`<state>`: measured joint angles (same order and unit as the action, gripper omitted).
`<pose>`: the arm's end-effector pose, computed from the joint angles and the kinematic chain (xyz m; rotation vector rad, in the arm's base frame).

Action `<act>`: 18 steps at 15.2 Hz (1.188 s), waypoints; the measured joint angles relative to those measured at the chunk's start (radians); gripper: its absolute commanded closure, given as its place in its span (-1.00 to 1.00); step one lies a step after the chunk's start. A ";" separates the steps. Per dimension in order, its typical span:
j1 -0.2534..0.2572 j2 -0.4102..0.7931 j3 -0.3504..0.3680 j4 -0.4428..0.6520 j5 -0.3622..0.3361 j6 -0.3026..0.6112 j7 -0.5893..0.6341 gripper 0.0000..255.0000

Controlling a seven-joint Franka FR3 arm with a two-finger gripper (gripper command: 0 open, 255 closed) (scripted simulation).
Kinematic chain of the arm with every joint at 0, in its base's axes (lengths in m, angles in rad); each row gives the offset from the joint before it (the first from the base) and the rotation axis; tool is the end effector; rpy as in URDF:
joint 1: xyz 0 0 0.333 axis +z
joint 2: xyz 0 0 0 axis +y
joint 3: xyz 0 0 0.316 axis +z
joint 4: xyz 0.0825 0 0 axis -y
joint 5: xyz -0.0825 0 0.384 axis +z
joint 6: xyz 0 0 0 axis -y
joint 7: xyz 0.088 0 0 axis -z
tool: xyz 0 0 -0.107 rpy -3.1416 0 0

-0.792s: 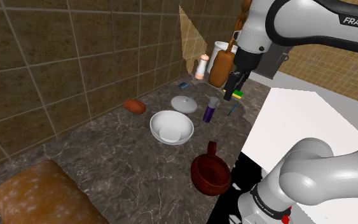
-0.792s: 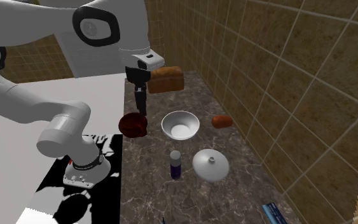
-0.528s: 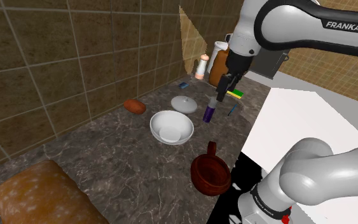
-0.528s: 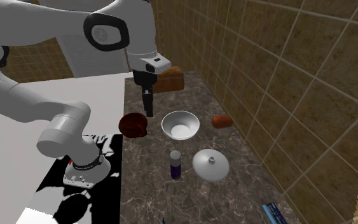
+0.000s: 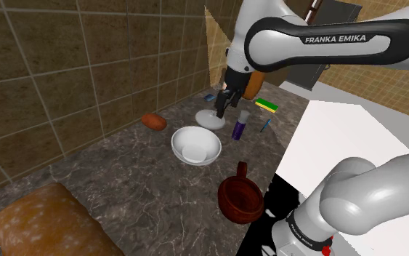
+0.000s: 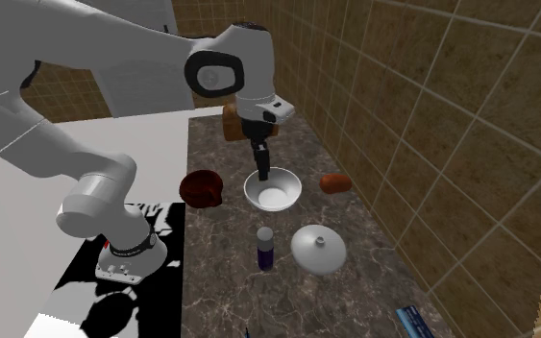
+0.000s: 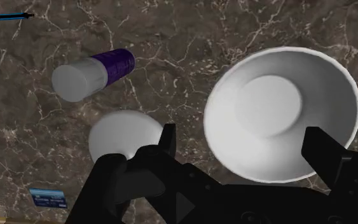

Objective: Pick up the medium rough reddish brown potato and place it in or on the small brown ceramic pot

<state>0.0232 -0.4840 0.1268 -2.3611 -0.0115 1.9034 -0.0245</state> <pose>0.4033 0.0646 0.5077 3.0625 0.2523 0.0411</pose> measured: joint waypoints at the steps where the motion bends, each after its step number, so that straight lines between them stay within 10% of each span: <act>1: 0.004 0.031 0.011 0.000 0.002 0.035 0.012 -1.00; 18: 0.036 0.653 0.092 0.396 -0.124 0.324 0.161 -1.00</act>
<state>0.0590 0.1694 0.2186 -1.9648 -0.1356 2.2273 0.1368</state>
